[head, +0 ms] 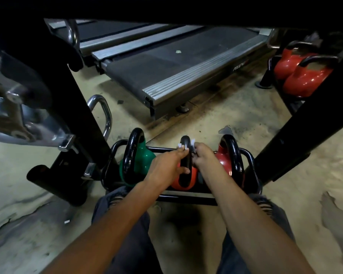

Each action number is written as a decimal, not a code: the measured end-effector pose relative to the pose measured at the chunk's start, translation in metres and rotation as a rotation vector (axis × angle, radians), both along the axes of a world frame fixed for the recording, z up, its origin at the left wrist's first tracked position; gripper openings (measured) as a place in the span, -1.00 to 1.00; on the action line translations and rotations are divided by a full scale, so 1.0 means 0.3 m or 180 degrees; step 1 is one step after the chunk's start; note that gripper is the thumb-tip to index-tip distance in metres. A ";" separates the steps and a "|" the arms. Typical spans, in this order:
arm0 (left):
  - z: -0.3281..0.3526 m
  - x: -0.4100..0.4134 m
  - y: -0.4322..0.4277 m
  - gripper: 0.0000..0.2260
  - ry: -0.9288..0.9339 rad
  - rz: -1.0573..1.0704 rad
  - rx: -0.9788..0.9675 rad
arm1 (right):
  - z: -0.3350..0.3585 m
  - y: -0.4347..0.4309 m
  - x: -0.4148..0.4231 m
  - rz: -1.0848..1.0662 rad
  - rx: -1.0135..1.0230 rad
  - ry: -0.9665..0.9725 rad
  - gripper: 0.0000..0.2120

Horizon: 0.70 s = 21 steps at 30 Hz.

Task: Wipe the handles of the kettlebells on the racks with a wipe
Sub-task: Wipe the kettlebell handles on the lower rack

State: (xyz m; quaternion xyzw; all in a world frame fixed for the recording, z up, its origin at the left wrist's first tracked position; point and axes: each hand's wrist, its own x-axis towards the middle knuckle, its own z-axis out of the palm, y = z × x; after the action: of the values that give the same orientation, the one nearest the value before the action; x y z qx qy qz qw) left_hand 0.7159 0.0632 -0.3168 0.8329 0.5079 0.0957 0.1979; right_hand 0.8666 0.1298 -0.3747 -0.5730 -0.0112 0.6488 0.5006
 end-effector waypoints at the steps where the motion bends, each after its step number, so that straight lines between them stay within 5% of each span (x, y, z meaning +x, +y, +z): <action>1: -0.004 0.000 0.002 -0.33 0.0006 0.0011 0.0019 | -0.019 0.020 -0.007 0.0033 0.0008 0.0282 -0.75; 6: -0.047 0.002 -0.011 -0.35 -0.0137 0.0102 0.0064 | 0.012 -0.011 -0.023 -0.0153 0.0058 0.0131 -0.76; 9: -0.106 -0.003 -0.059 -0.42 -0.0177 0.0160 0.0456 | 0.023 -0.091 -0.023 -0.0256 0.0613 -0.1442 -0.94; 11: -0.154 -0.007 -0.102 -0.47 -0.0117 0.0111 0.0789 | 0.048 -0.118 -0.029 0.0283 0.1334 -0.2983 -0.94; 13: -0.191 -0.011 -0.134 -0.45 -0.0156 0.0065 0.0941 | 0.062 -0.081 -0.022 0.0996 0.1810 -0.3849 -0.87; 17: -0.215 -0.021 -0.185 -0.37 -0.0111 -0.0083 0.0976 | 0.123 -0.012 0.011 0.2192 0.2007 -0.4509 -0.88; 21: -0.226 -0.047 -0.240 -0.43 -0.0123 -0.0287 0.0953 | 0.160 -0.139 0.053 0.3695 0.2959 -0.5390 -0.86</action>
State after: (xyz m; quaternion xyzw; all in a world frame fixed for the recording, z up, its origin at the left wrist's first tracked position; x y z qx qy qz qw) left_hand 0.7018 -0.0089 -0.3845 0.8731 0.4461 0.1773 0.0853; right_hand 0.8824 0.0881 -0.3268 -0.4947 -0.8526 0.1186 0.1191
